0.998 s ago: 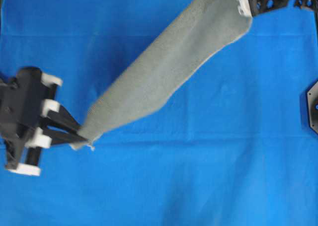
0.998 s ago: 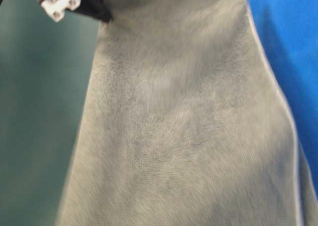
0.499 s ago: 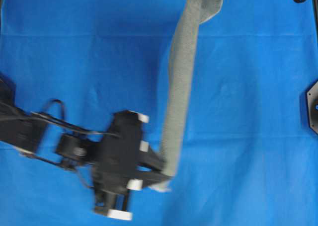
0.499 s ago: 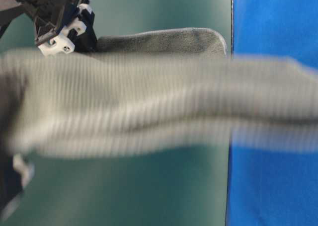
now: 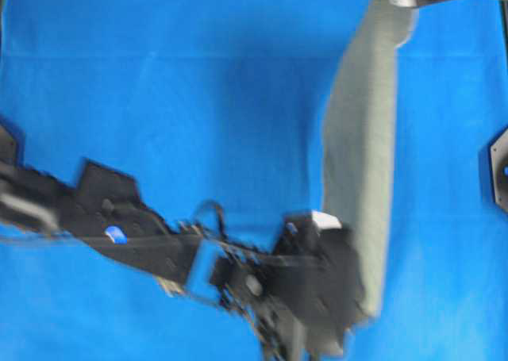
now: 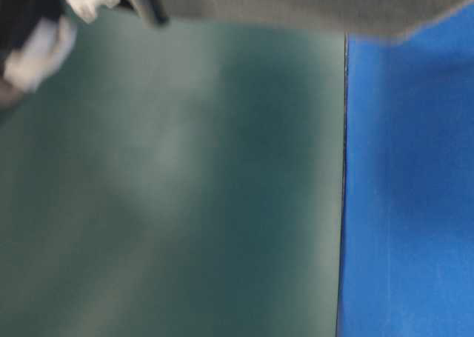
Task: Fold a large towel.
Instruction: 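Lift the folded towel and rotate it to lie lengthwise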
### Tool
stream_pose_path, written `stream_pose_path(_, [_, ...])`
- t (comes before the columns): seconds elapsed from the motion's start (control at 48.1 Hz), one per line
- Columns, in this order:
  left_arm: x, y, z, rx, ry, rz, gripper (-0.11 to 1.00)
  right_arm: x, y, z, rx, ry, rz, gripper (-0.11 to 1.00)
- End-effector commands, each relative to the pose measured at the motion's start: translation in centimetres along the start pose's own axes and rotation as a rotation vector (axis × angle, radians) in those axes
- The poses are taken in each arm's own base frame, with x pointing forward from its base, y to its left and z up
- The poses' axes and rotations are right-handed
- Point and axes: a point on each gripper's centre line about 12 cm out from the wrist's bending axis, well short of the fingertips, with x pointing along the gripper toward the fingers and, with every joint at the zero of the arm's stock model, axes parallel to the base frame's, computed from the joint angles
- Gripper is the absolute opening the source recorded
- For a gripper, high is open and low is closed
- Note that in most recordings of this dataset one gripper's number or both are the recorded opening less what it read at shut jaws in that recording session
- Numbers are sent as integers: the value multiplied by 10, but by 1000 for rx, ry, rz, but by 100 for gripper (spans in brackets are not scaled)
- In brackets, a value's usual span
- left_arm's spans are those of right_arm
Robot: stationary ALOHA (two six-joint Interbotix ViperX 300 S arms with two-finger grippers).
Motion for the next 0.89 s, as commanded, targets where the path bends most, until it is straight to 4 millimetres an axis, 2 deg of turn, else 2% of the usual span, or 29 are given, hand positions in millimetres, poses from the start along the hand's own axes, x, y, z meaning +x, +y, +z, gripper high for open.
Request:
stream_pose_path(0.0, [-3,-54,19,37,-52,-94,4,-21,-12,2,32,-31,-8,3])
stream_pose_path(0.125, [3,-55,17,18,-36,-92,4,-23,-12,-10,27,-1,-8,3])
stream_pose_path(0.27, [-2,-59,-4,-44,18,-97,4,6,0,-26,-16,77,-14,3])
stream_pose_path(0.354, [-11,-55,-26,-127,64,-86,4,35,15,-33,-48,124,4,3])
stream_pose_path(0.457, [-25,-48,-65,-251,98,-74,4,67,39,-38,-85,157,46,3])
stream_pose_path(0.561, [-47,-35,-107,-380,92,-66,4,99,63,-39,-111,170,94,3])
stream_pose_path(0.665, [-67,-23,-140,-463,88,-56,4,130,85,-40,-138,169,137,3])
stream_pose_path(0.79, [-80,-6,-165,-520,100,-22,4,156,99,-44,-197,169,156,3])
stream_pose_path(0.873, [-81,7,-172,-535,111,10,4,166,105,-46,-234,168,164,3])
